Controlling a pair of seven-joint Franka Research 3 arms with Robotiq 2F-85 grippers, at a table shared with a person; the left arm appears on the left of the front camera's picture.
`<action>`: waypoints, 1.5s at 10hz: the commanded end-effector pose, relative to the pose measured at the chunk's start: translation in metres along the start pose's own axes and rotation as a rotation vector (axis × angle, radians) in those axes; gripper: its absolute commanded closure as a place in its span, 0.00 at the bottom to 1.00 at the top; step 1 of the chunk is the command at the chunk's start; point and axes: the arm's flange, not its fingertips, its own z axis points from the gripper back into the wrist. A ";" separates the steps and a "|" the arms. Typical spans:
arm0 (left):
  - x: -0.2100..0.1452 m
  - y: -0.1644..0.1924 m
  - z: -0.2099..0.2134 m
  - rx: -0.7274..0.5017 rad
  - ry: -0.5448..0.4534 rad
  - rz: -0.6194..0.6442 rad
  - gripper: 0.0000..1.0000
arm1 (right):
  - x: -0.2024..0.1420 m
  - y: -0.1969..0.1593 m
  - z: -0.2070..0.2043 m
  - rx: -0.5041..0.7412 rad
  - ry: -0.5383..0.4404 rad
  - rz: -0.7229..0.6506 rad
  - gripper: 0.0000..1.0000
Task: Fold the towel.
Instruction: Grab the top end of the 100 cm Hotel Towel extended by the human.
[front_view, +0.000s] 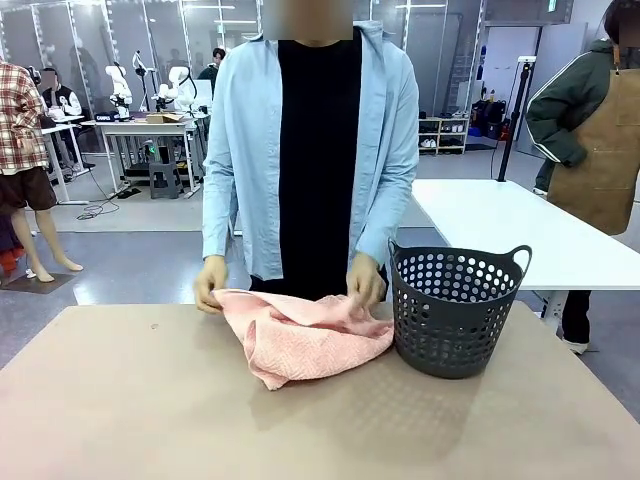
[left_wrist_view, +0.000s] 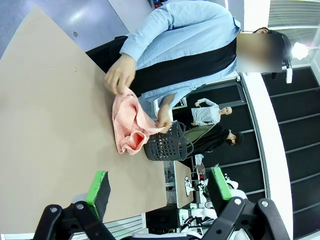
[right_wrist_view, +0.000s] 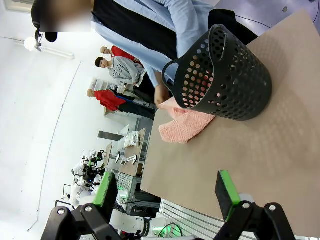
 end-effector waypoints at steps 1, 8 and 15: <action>-0.001 0.000 0.001 0.001 0.010 0.002 0.00 | 0.001 0.001 0.000 0.008 -0.006 -0.002 0.00; -0.001 0.000 0.001 0.001 0.010 0.002 0.00 | 0.001 0.001 0.000 0.008 -0.006 -0.002 0.00; -0.001 0.000 0.001 0.001 0.010 0.002 0.00 | 0.001 0.001 0.000 0.008 -0.006 -0.002 0.00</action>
